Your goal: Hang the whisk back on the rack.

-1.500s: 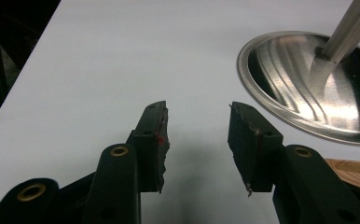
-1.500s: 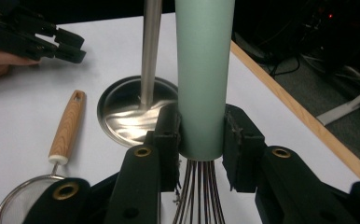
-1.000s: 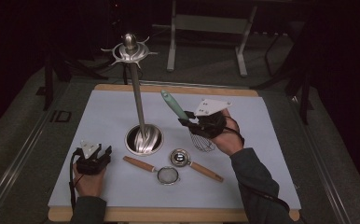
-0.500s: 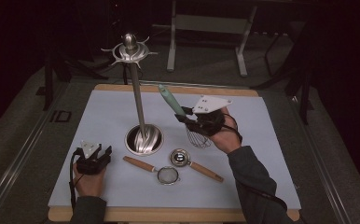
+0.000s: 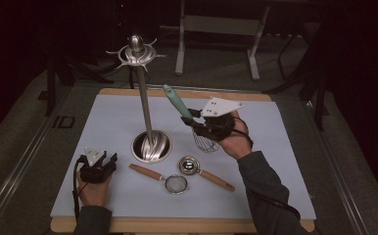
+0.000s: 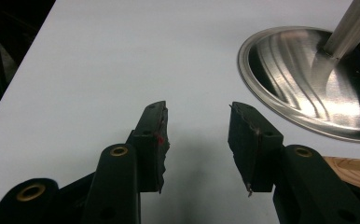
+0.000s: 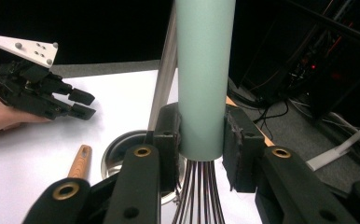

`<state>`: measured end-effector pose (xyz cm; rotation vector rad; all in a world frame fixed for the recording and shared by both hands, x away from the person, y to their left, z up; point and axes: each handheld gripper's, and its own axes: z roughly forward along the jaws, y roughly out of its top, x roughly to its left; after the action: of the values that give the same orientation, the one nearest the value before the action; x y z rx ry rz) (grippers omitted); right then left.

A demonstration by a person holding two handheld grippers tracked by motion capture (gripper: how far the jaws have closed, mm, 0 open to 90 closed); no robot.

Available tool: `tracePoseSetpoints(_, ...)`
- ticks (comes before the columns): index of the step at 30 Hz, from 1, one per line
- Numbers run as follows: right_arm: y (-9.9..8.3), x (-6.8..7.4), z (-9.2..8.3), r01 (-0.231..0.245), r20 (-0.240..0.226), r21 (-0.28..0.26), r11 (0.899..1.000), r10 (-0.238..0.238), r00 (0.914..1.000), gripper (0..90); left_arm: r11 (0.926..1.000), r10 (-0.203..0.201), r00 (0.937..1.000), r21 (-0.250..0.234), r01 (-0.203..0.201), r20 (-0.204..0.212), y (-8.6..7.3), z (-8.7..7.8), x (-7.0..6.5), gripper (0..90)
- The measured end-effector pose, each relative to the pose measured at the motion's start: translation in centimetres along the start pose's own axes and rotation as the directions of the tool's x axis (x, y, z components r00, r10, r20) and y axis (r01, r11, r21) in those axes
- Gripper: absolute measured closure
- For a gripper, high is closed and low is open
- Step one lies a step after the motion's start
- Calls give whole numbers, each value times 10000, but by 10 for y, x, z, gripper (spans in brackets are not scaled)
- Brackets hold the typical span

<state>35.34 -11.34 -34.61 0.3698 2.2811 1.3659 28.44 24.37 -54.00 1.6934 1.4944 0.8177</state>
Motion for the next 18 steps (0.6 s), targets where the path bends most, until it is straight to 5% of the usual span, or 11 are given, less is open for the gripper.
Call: tracePoseSetpoints(18,20,2,-5,154,25,-523,9985,-153,9999,691,10000,-27,10000,-4,27,-2,0,0,0,575)
